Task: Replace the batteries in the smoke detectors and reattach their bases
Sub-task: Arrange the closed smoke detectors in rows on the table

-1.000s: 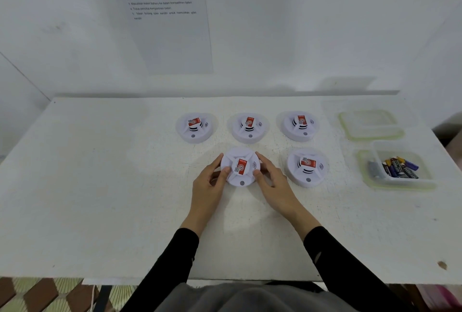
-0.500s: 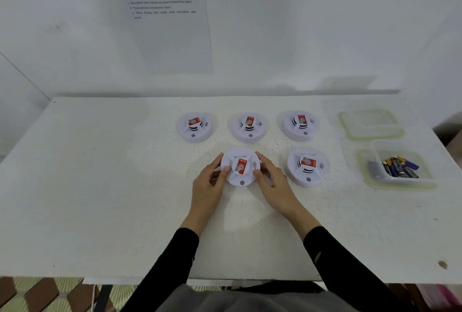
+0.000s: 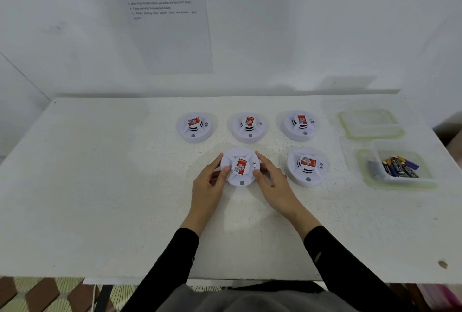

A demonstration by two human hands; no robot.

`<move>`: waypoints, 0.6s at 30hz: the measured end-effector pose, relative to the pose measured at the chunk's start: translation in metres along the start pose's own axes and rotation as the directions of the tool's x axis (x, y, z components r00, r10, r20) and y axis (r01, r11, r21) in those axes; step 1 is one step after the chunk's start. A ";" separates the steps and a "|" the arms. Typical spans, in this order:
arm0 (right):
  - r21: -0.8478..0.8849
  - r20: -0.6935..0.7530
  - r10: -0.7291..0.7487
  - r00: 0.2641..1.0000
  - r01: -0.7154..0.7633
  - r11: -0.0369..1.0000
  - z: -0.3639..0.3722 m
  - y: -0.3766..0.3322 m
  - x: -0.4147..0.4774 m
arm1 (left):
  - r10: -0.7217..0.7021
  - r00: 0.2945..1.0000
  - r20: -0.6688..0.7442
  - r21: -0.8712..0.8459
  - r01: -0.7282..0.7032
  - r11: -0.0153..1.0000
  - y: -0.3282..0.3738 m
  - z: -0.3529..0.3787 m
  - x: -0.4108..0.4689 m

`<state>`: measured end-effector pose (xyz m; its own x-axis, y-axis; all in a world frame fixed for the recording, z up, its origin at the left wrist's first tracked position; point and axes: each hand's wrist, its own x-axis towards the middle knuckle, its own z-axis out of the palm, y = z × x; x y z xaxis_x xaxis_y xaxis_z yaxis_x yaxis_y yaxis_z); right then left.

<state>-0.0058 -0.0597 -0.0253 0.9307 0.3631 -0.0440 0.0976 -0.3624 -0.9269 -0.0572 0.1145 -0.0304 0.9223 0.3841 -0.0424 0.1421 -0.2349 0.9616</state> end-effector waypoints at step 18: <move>0.044 0.006 0.013 1.000 -0.013 0.999 -0.002 -0.009 -0.004 | -0.009 1.000 0.007 0.000 0.009 1.000 0.003 -0.001 -0.001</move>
<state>-0.0099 -0.0600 -0.0162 0.9297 0.3636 -0.0583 0.0695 -0.3288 -0.9419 -0.0584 0.1140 -0.0269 0.9235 0.3800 -0.0530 0.1502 -0.2311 0.9613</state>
